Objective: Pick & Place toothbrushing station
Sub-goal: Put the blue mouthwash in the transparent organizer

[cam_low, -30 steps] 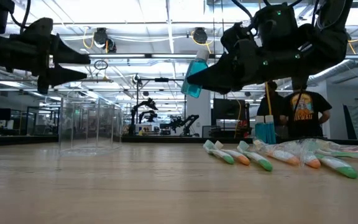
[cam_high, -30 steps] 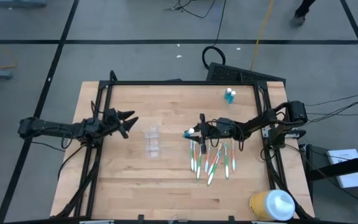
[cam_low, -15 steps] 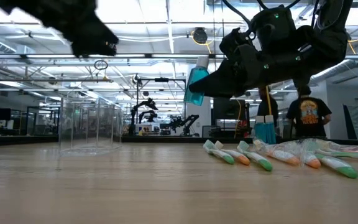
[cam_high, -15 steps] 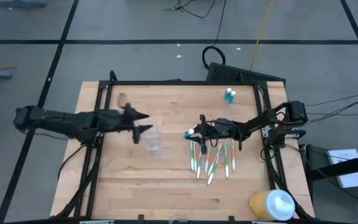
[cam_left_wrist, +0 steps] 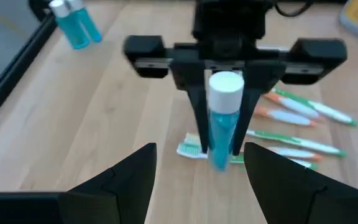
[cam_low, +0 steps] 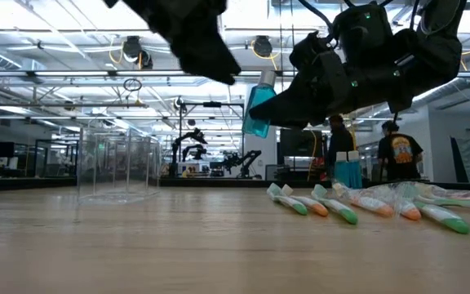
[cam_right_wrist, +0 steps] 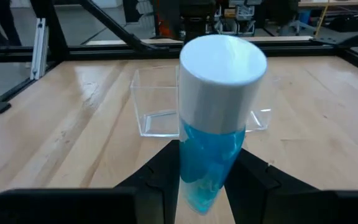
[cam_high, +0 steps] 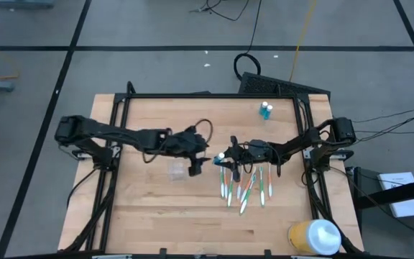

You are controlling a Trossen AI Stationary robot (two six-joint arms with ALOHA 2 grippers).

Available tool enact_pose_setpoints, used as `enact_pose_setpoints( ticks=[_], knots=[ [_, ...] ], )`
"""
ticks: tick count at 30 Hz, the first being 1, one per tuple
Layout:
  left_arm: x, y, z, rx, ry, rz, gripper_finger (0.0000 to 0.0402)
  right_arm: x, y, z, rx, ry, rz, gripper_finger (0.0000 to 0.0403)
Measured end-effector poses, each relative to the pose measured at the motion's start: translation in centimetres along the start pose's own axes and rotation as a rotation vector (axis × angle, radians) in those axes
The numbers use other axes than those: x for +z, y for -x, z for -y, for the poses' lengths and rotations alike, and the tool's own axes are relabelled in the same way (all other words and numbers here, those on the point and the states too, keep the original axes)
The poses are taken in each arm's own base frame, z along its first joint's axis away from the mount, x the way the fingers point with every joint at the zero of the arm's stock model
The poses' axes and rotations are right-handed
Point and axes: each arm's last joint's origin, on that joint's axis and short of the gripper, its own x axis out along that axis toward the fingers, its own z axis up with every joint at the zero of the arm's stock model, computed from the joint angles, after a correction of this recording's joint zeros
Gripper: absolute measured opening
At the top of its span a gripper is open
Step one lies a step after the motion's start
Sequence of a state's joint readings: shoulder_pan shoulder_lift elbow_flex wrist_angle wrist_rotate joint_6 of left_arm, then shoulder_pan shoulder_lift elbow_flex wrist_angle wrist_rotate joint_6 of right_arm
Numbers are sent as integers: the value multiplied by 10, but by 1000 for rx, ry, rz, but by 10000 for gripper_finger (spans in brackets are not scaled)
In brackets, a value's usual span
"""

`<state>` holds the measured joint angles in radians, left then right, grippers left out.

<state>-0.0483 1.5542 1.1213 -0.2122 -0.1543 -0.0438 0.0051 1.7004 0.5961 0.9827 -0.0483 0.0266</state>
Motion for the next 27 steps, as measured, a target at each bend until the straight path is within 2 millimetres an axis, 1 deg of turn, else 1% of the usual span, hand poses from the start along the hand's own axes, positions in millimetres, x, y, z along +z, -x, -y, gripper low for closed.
enact_pose_setpoints(
  ticks=[5, 8, 14, 16, 21, 27],
  knots=[
    [16, -12, 6, -9, -70, 24, 250, -2, 0, -1, -1, 4, -20, 98],
    [20, -20, 8, -10, -66, 20, 250, -4, 0, 0, -32, 5, -37, 98],
    [16, -33, 9, -7, -44, -13, 250, -4, 0, 0, -45, 5, -37, 98],
    [17, -36, 10, -8, -41, 8, 250, -4, 0, 0, -45, 7, -37, 98],
    [19, -43, 10, -13, -34, 50, 250, -3, 0, 0, -45, 11, -33, 98],
    [16, -46, 10, -5, -31, 33, 250, -3, 0, 0, -45, 12, -31, 98]
  ],
)
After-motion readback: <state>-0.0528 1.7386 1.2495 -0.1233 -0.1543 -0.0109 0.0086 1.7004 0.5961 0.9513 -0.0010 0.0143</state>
